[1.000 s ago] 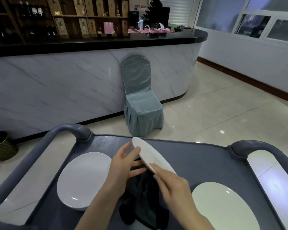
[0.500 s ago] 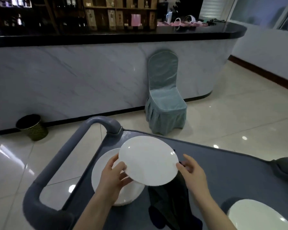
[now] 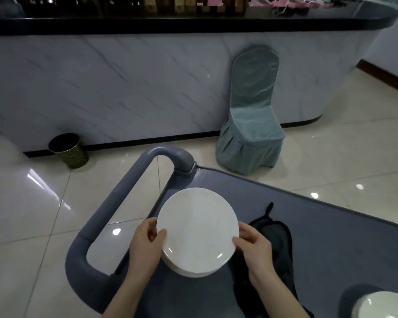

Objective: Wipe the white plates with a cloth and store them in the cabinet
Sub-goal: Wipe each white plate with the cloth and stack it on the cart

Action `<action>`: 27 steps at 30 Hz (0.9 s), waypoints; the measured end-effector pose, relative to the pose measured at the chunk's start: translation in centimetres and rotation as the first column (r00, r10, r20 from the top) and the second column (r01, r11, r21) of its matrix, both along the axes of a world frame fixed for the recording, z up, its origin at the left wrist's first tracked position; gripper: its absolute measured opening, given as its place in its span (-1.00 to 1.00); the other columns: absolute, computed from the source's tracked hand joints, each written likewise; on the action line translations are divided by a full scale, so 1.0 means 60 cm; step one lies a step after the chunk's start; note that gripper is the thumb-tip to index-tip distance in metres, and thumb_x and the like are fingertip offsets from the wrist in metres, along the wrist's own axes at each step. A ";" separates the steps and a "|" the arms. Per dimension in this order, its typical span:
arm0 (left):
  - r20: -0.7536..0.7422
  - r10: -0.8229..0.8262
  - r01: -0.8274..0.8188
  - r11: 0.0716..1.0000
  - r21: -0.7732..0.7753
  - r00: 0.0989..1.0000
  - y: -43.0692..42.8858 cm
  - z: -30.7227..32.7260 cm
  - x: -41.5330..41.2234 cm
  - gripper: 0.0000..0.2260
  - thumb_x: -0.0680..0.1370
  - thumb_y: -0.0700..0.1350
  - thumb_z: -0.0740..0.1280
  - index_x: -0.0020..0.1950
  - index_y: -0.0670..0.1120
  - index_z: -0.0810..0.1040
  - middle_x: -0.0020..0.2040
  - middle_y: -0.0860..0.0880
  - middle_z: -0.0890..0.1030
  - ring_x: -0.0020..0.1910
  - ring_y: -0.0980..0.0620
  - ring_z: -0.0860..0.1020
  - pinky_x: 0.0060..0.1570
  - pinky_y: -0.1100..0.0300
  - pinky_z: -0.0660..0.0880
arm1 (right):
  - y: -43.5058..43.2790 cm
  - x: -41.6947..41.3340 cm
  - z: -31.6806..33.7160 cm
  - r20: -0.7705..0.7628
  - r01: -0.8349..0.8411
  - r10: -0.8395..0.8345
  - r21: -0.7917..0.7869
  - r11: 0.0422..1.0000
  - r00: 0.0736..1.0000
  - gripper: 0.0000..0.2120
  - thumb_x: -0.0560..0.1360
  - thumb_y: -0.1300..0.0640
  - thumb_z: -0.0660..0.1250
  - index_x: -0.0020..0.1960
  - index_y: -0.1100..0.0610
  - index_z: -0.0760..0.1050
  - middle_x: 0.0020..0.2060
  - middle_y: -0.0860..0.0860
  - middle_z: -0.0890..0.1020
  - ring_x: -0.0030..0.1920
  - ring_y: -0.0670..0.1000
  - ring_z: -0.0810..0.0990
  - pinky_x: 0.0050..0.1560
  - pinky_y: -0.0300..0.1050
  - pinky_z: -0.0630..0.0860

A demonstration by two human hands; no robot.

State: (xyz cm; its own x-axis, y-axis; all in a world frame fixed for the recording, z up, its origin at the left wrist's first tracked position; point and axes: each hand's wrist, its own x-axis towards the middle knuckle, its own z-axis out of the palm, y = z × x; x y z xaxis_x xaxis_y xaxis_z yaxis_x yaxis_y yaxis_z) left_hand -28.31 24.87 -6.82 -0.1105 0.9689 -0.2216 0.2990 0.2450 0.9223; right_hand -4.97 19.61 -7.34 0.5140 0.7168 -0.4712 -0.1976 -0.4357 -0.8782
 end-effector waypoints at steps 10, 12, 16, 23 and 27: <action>-0.284 0.078 -0.047 0.992 0.116 0.956 -0.018 -0.011 0.010 -0.76 0.53 -0.19 0.39 0.20 -0.05 0.60 -0.11 0.00 0.48 -0.17 0.11 0.49 -0.16 0.43 0.35 | 0.001 -0.007 -0.013 0.087 -0.007 0.006 0.011 1.000 0.996 -0.53 0.40 0.48 0.37 0.02 -0.08 0.66 -0.14 0.05 0.70 -0.04 0.07 0.67 0.02 -0.07 0.60; -0.307 0.088 -0.056 0.992 0.113 0.948 -0.020 -0.010 0.011 -0.75 0.54 -0.19 0.39 0.22 -0.08 0.60 -0.10 -0.01 0.47 -0.17 0.13 0.48 -0.14 0.43 0.33 | 0.000 -0.008 -0.013 0.106 -0.028 0.026 0.016 0.999 0.994 -0.52 0.41 0.47 0.38 -0.01 -0.12 0.64 -0.12 0.07 0.69 -0.04 0.07 0.65 0.00 -0.09 0.59; -0.270 0.130 -0.111 0.990 0.085 0.954 -0.021 -0.009 0.013 -0.71 0.53 -0.21 0.40 0.26 -0.14 0.58 -0.01 0.00 0.36 -0.14 0.13 0.47 0.01 0.25 0.38 | 0.000 -0.003 -0.011 0.120 -0.089 0.086 0.020 0.996 0.989 -0.57 0.43 0.43 0.40 0.07 -0.06 0.66 -0.12 0.08 0.66 -0.05 0.09 0.63 0.05 -0.03 0.60; -0.317 0.180 -0.125 0.975 0.185 0.931 -0.029 0.003 0.034 -0.64 0.53 -0.16 0.41 0.32 -0.08 0.52 0.10 0.03 0.30 -0.14 0.16 0.44 0.02 0.16 0.46 | -0.024 0.030 0.004 0.110 -0.125 0.122 0.022 0.992 0.986 -0.72 0.50 0.30 0.43 0.13 0.01 0.63 -0.12 0.05 0.63 -0.18 -0.01 0.58 -0.22 -0.25 0.55; -0.317 0.121 -0.013 0.946 0.323 0.941 -0.045 0.015 0.099 -0.75 0.52 -0.22 0.41 0.18 -0.04 0.60 0.08 0.04 0.33 -0.14 0.09 0.46 -0.07 0.18 0.44 | -0.070 0.082 0.029 0.252 -0.156 0.149 0.010 0.988 0.956 -0.78 0.53 0.24 0.41 0.08 -0.03 0.65 -0.11 -0.03 0.66 -0.18 -0.11 0.62 -0.20 -0.27 0.57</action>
